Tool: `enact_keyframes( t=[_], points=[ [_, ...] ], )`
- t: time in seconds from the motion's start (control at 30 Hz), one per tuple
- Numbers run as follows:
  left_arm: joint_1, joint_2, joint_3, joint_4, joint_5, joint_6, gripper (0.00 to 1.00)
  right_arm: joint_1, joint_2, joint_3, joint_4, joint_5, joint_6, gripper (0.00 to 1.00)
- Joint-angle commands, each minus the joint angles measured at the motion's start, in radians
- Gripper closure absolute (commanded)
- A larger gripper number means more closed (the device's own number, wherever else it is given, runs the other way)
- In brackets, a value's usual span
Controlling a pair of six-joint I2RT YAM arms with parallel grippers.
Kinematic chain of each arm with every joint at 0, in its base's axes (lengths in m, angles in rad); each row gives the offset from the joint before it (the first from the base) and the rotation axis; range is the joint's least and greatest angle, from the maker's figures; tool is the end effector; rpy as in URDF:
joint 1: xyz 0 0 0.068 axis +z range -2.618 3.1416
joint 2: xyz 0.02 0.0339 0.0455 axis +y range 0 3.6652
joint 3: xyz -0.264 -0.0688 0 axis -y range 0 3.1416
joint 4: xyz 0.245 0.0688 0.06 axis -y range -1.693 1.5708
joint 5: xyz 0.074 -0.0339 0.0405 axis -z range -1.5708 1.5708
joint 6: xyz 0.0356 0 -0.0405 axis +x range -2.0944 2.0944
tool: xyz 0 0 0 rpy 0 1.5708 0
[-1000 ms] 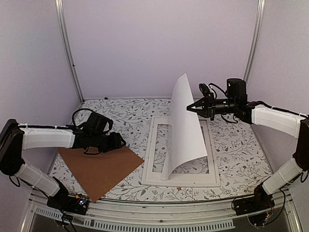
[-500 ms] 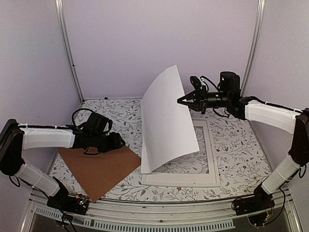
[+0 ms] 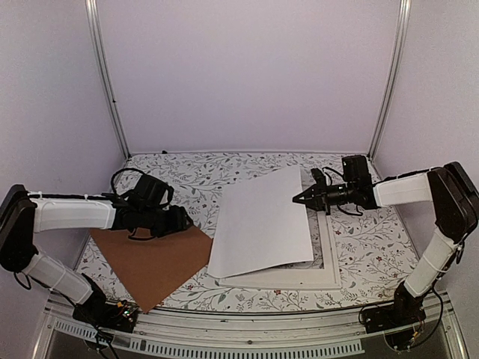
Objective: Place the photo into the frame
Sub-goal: Place the photo on the mat board.
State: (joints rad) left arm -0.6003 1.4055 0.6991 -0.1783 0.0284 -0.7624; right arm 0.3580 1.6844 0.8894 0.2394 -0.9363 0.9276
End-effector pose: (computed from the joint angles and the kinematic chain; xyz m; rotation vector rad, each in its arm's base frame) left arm 0.2233 -0.1541 0.1757 -0.1943 2.5527 -0.6042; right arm 0.3132 0.1478 0.1928 0.0253 2.3797 1.6911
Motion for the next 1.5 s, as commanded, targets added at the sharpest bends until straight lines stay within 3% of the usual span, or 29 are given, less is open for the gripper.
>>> enact_keyframes(
  t=[0.0,0.2,0.6,0.77,1.47],
  points=[
    [-0.012,-0.032,0.005,-0.014,-0.010,0.016,0.38,-0.035,0.012,-0.052,-0.018,0.006,-0.091,1.00],
    [-0.013,-0.058,0.001,-0.015,-0.013,0.020,0.24,-0.075,0.020,-0.032,-0.175,0.034,-0.238,1.00],
    [-0.012,-0.056,0.002,-0.017,-0.008,0.018,0.13,-0.114,-0.027,-0.040,-0.329,0.144,-0.362,1.00],
    [-0.013,-0.061,-0.001,-0.016,-0.016,0.017,0.04,-0.128,-0.047,-0.044,-0.370,0.188,-0.395,1.00],
    [-0.019,-0.042,0.003,-0.013,-0.015,0.017,0.03,-0.127,-0.055,-0.049,-0.402,0.218,-0.409,1.00]
  ],
)
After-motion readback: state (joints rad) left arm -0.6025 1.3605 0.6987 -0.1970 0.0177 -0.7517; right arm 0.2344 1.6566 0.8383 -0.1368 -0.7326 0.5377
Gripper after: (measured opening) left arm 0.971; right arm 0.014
